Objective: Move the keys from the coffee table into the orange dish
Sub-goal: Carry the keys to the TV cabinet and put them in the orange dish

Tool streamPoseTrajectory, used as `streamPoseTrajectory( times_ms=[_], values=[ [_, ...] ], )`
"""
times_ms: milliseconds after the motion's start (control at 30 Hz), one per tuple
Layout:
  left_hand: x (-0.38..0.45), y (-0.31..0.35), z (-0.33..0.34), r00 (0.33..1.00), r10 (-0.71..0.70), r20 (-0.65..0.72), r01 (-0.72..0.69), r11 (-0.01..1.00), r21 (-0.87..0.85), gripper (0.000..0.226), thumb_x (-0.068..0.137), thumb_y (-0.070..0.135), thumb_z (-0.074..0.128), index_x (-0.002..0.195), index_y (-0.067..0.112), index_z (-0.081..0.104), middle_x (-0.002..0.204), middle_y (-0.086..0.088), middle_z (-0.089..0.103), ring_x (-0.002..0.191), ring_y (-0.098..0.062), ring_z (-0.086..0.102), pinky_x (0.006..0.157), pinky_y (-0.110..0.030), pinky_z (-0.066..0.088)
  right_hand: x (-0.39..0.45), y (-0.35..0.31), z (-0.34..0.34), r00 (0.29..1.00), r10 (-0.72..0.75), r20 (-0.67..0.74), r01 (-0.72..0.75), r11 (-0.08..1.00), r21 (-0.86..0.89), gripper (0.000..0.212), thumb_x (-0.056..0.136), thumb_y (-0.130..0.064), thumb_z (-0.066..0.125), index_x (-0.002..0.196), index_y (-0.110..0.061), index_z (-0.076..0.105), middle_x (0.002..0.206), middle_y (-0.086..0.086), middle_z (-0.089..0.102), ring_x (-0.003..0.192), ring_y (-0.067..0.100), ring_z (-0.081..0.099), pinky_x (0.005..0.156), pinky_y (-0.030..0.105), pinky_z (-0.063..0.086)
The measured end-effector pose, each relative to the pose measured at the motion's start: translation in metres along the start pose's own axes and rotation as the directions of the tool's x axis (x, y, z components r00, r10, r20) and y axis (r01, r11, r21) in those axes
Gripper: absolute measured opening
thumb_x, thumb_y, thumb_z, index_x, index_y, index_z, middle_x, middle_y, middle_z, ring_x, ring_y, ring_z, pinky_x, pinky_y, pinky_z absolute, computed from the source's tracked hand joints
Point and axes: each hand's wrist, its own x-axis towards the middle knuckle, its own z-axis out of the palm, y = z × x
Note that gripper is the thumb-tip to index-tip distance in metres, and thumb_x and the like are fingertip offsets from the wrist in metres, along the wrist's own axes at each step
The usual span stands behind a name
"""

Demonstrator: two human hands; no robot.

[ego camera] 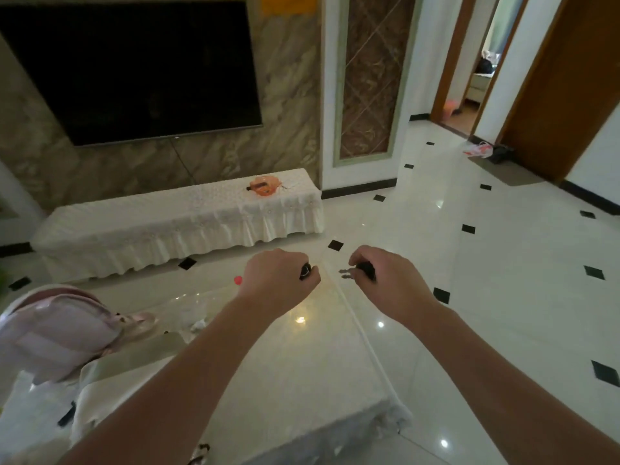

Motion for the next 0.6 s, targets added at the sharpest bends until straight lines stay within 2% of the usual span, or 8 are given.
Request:
streamPoseTrajectory(
  times_ms=[100, 267, 400, 500, 600],
  values=[
    [0.021, 0.051, 0.002, 0.998, 0.056, -0.038, -0.057, 0.998, -0.003, 0.044, 0.084, 0.049, 0.046, 0.052, 0.019, 0.042, 0.044, 0.005, 0.041, 0.041, -0.008, 0.039, 0.041, -0.023, 0.021, -0.01, 0.036, -0.033, 1.0, 0.013, -0.028, -0.014, 1.0, -0.015, 0.005, 0.089, -0.028, 0.057, 0.093, -0.031, 0.059, 0.084, -0.014, 0.065, 0.069, 0.002, 0.057, 0.061, 0.016, 0.04],
    [0.05, 0.14, 0.02, 0.996, 0.086, 0.019, -0.085, 0.996, -0.007, 0.044, 0.086, 0.05, 0.043, 0.056, 0.019, 0.047, 0.048, 0.003, 0.047, 0.045, -0.011, 0.046, 0.043, -0.025, 0.035, -0.033, 0.105, -0.088, 0.992, 0.099, -0.077, -0.095, 0.994, 0.058, 0.01, 0.089, -0.026, 0.058, 0.099, -0.027, 0.061, 0.085, -0.015, 0.066, 0.072, 0.0, 0.059, 0.064, 0.016, 0.043],
    [0.068, 0.202, 0.041, 0.997, 0.064, 0.036, -0.061, 0.995, -0.08, 0.043, 0.084, 0.049, 0.046, 0.053, 0.019, 0.044, 0.047, 0.003, 0.045, 0.044, -0.013, 0.045, 0.043, -0.026, 0.029, -0.052, 0.155, -0.122, 0.98, 0.168, -0.103, -0.157, 0.982, 0.109, 0.012, 0.089, -0.024, 0.058, 0.101, -0.026, 0.062, 0.082, -0.013, 0.067, 0.07, 0.001, 0.059, 0.064, 0.018, 0.043],
    [0.08, 0.243, 0.056, 0.995, 0.087, 0.047, -0.081, 0.989, -0.12, 0.043, 0.083, 0.047, 0.048, 0.054, 0.016, 0.046, 0.045, 0.002, 0.041, 0.043, -0.013, 0.039, 0.044, -0.026, 0.025, -0.067, 0.186, -0.146, 0.965, 0.238, -0.113, -0.221, 0.965, 0.142, 0.014, 0.089, -0.024, 0.057, 0.102, -0.027, 0.061, 0.082, -0.013, 0.068, 0.068, 0.001, 0.059, 0.065, 0.021, 0.044],
    [0.1, 0.279, 0.069, 0.99, 0.127, 0.054, -0.118, 0.982, -0.145, 0.041, 0.083, 0.049, 0.047, 0.056, 0.017, 0.049, 0.045, 0.001, 0.045, 0.043, -0.013, 0.043, 0.043, -0.025, 0.024, -0.076, 0.216, -0.166, 0.945, 0.294, -0.14, -0.273, 0.95, 0.152, 0.014, 0.089, -0.025, 0.057, 0.102, -0.028, 0.061, 0.08, -0.013, 0.067, 0.068, 0.001, 0.058, 0.064, 0.022, 0.045]
  ],
)
